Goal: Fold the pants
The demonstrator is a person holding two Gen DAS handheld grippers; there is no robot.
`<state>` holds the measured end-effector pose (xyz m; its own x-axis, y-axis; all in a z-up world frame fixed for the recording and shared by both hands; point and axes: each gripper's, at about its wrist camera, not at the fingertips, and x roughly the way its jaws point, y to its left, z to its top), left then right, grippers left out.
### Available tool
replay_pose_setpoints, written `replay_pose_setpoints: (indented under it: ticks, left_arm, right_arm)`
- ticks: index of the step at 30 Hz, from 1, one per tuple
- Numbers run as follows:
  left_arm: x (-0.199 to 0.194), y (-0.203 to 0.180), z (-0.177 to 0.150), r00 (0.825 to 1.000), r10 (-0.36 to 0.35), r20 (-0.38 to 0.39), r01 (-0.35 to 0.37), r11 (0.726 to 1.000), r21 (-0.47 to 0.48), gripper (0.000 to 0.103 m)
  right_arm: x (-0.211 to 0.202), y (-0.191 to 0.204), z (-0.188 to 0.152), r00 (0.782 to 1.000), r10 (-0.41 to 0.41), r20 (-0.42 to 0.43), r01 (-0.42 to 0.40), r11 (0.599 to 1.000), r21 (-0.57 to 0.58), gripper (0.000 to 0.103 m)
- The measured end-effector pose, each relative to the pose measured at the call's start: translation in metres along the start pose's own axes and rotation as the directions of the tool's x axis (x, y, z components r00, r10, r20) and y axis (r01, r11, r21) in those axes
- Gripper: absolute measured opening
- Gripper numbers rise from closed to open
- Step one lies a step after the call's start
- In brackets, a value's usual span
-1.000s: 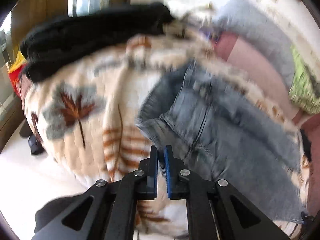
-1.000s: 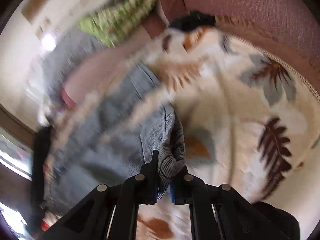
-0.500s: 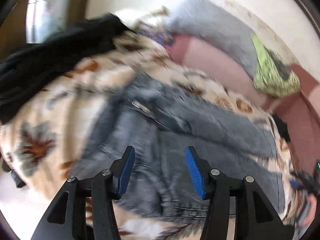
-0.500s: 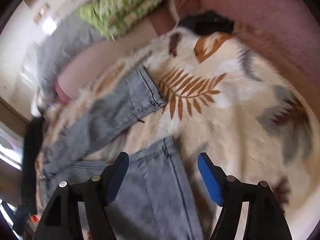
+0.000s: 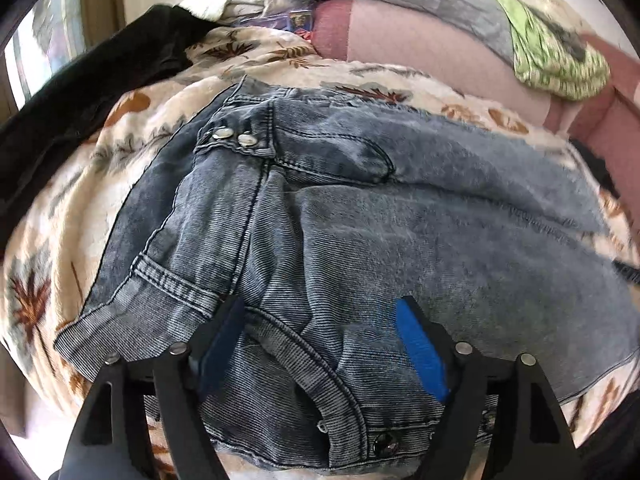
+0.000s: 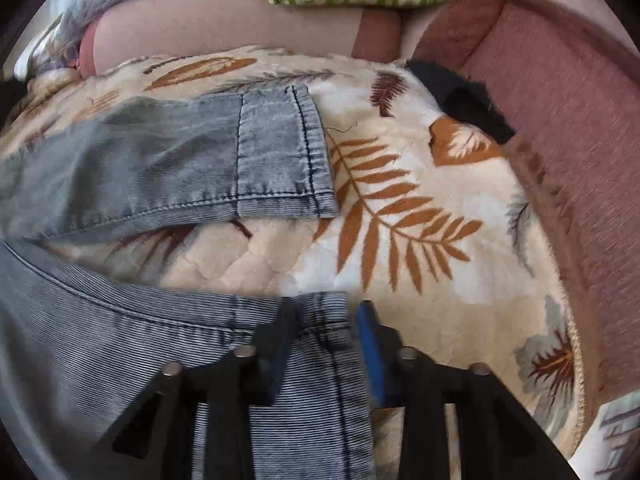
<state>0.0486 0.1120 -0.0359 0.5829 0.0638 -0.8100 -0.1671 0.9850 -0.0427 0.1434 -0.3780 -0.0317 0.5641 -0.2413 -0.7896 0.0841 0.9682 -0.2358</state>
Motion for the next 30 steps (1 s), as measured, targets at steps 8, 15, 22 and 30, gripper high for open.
replay_pose_setpoints:
  ticks: [8,15,22,30]
  left_arm:
    - [0.007,-0.009,0.005,1.0,0.023,-0.003,-0.023,1.0,0.019,0.087]
    - [0.008,-0.012,0.005,0.999,0.033,-0.007,-0.033,0.999,0.014,0.09]
    - [0.005,-0.011,0.008,1.0,0.031,-0.003,-0.031,0.999,0.007,0.09]
    - [-0.029,0.027,0.062,0.99,-0.059,0.126,0.073,0.991,-0.114,0.09]
  right_arm:
    - [-0.08,-0.012,-0.031,0.951,0.302,0.073,-0.309,0.942,0.132,0.069]
    - [-0.067,-0.011,-0.037,0.937,0.35,-0.012,-0.344,0.927,0.146,0.069]
    - [-0.033,-0.002,-0.051,0.938,0.328,-0.115,-0.315,0.942,0.121,0.082]
    - [-0.051,-0.036,0.011,0.906,0.423,-0.005,-0.41,0.881,0.236,0.082]
